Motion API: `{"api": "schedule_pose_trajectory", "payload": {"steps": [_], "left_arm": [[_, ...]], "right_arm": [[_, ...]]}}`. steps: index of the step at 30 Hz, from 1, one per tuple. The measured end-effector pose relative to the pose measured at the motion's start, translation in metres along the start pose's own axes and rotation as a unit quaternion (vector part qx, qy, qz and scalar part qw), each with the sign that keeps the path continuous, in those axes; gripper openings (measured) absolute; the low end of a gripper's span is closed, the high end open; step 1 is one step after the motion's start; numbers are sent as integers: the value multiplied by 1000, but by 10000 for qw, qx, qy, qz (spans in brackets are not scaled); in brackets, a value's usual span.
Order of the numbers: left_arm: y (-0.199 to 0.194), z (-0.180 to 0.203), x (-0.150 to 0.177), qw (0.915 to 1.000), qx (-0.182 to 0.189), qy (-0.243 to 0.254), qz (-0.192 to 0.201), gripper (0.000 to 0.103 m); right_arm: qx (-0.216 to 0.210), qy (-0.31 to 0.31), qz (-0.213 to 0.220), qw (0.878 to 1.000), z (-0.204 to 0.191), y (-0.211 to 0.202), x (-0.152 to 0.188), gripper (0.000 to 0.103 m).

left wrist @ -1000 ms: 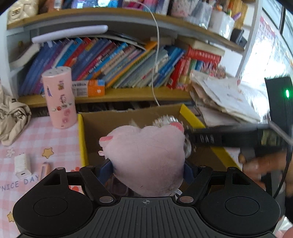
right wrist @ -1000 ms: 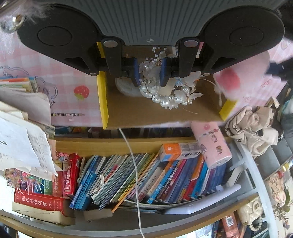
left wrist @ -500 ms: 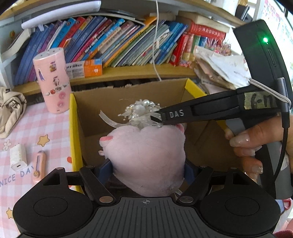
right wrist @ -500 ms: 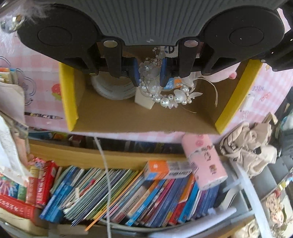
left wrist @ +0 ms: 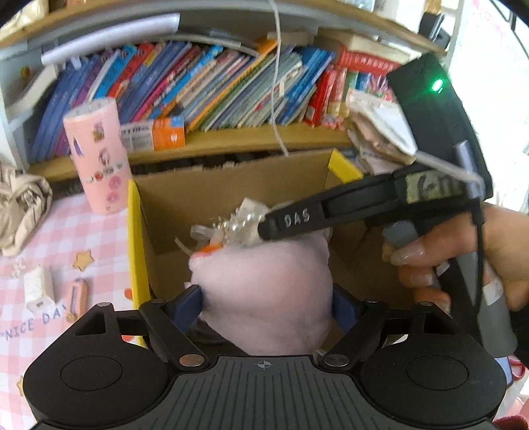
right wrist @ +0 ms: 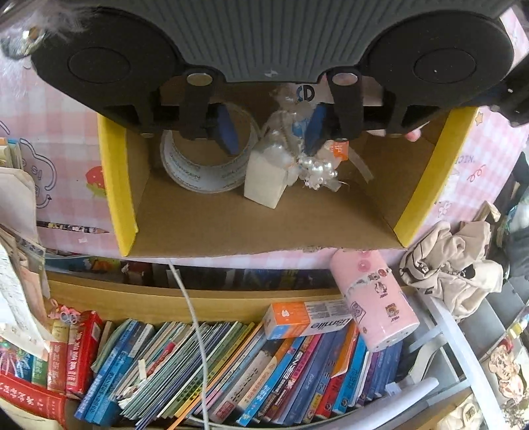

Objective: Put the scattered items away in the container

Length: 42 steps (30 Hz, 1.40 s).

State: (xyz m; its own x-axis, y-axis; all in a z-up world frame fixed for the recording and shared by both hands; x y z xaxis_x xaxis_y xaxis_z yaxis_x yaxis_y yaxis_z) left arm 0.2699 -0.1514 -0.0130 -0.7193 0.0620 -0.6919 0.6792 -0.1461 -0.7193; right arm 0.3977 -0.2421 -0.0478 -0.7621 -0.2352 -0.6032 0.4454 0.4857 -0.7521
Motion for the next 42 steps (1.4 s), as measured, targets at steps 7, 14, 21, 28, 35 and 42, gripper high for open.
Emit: {"api": "schedule_pose_trajectory", "payload": {"steps": [7,14,21,28,35,42], "left_arm": [[-29,7,-6,9989,1,68,464,84],[-52,5,4,9978,-96,27,648,84],[-72,-1,21,9971,-107,-86,744,84],[-91,-7,38,9969,37,-21,791,84],[-104,-24,63,9972,86,-87,739,87],[-117,-47,91,9970,-181,-86,748,97]], "right_arm": [[-56,49,305,9995,-2,-25,6,63],[44,-41,538,9985,-11,-49,22,68],[202,-129,823,9963,-24,-78,42,69],[497,-137,1001,9936,-36,-102,65,72],[829,-122,998,9915,-54,-117,99,79],[1196,191,1073,9868,-69,-130,137,90]]}}
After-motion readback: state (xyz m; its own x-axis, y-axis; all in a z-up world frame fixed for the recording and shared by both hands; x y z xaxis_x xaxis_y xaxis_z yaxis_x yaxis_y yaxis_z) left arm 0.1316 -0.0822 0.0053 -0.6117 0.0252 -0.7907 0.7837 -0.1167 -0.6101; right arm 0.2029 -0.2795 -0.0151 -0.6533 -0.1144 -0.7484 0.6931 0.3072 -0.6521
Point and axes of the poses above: each gripper's, at about its wrist camera, not at the fingertips, and y roughly the way its jaws point, z to its right, x to its underside, the point moved 6 cm from there along y, roughly the way its jaws point, and after that the axes turned 2 degrees about -x, right-handed, at the moved point
